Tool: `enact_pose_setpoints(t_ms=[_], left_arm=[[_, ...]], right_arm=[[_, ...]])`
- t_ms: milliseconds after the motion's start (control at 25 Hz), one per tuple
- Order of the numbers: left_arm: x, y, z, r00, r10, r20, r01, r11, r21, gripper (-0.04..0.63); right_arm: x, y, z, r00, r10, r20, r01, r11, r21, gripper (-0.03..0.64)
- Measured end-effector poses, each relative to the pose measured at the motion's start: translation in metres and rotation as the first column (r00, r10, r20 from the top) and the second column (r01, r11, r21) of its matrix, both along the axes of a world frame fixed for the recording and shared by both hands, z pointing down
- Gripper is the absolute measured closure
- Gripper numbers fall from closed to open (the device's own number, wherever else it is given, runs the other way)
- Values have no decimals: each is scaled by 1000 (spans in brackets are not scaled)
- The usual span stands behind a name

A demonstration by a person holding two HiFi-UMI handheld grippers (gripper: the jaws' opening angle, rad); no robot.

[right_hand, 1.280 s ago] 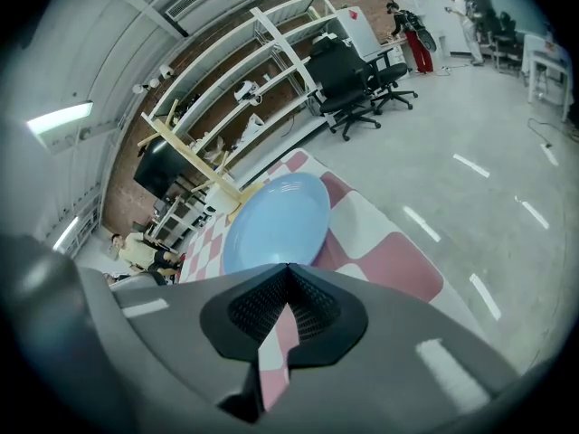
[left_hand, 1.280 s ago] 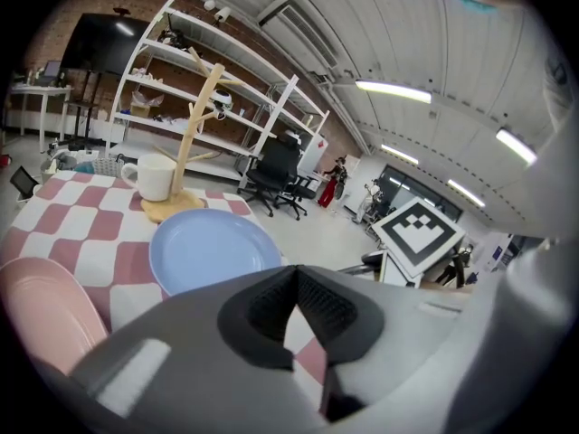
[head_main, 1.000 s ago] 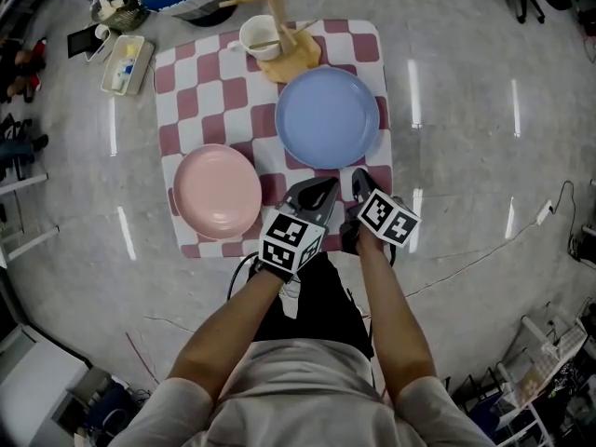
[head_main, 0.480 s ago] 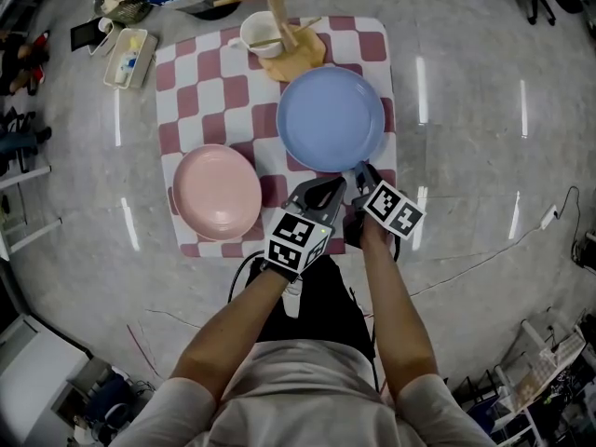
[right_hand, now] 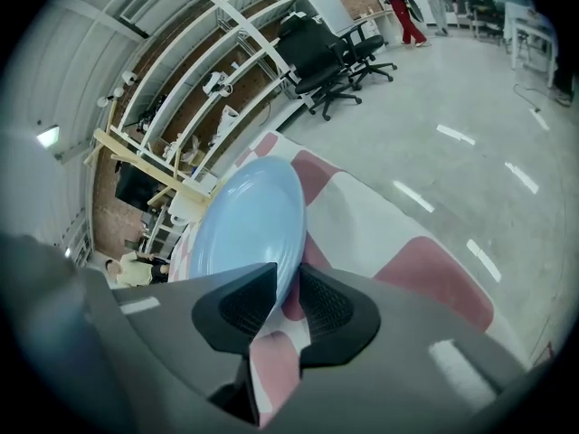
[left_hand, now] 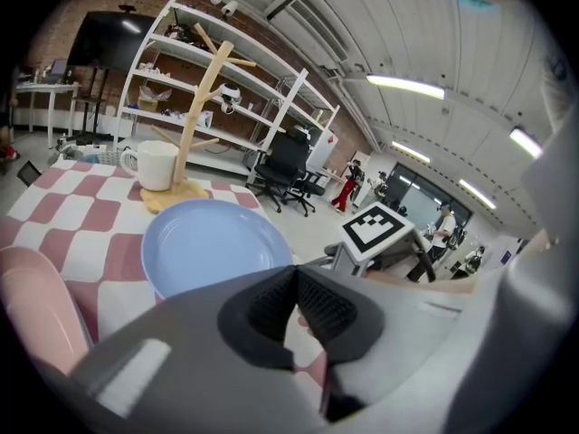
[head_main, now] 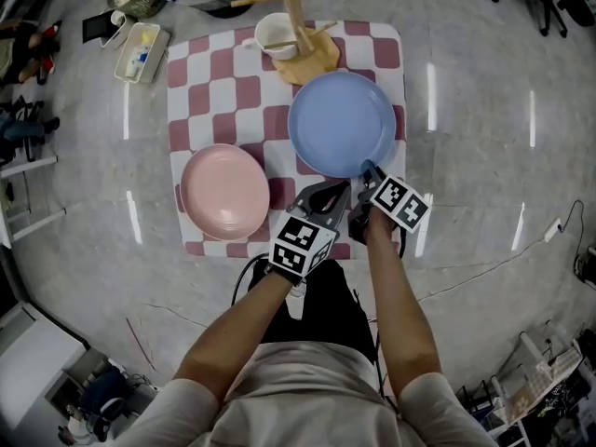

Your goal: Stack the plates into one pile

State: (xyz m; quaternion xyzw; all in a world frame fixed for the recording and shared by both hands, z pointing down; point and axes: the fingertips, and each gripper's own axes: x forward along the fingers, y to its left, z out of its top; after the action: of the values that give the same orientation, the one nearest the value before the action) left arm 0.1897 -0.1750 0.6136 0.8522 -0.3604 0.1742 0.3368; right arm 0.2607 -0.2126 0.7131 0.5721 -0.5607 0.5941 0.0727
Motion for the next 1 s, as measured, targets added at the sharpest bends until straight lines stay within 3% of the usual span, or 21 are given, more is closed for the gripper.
enact_pose_setpoints(t_ms=[400, 1000], left_arm=[[-17, 2, -4, 999, -34, 0, 34, 999, 8, 589], [-35, 23, -30, 1000, -12, -23, 13, 999, 49, 589]], right_arm=[[5, -1, 0, 985, 123, 122, -120, 992, -35, 572], [-5, 36, -36, 976, 155, 152, -156, 988, -6, 574]])
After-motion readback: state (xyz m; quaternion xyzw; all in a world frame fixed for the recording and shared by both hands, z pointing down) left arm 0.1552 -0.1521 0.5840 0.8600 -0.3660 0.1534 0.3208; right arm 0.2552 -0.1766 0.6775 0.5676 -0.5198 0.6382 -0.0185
